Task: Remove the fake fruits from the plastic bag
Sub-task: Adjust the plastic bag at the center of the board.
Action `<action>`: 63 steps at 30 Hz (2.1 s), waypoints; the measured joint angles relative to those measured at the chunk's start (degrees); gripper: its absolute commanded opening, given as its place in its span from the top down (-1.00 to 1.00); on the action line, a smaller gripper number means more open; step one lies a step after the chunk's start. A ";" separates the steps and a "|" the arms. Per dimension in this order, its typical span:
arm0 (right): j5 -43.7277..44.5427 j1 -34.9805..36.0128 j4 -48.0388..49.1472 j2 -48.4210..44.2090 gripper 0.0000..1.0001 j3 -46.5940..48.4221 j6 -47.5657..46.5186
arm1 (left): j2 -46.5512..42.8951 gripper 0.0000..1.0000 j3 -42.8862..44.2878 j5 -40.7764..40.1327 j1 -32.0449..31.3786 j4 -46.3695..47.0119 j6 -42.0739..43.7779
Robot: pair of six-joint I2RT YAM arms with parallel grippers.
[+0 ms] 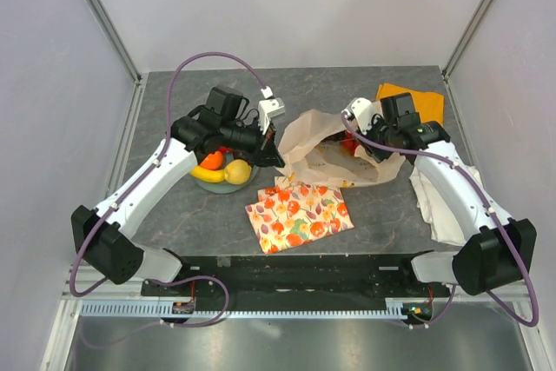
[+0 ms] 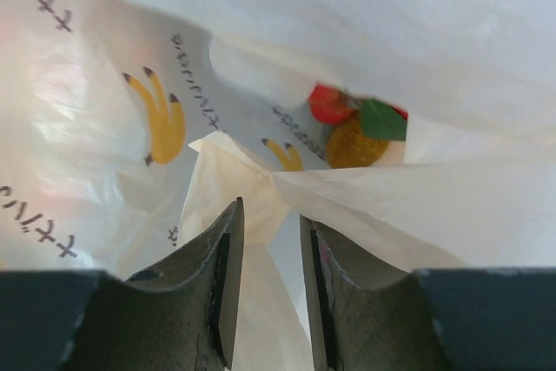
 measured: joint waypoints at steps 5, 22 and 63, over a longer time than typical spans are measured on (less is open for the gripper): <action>-5.01 0.22 -0.07 1.86 0.27 0.92 0.85 | -0.57 0.97 -1.36 -0.83 0.02 -0.74 0.83; -14.67 0.46 -10.12 8.59 -0.01 27.30 1.18 | 0.81 0.96 -1.31 -2.60 0.13 0.31 0.28; 8.28 -1.01 2.38 3.91 -0.08 -1.03 9.49 | 3.13 0.96 1.46 -0.70 7.37 4.17 -6.86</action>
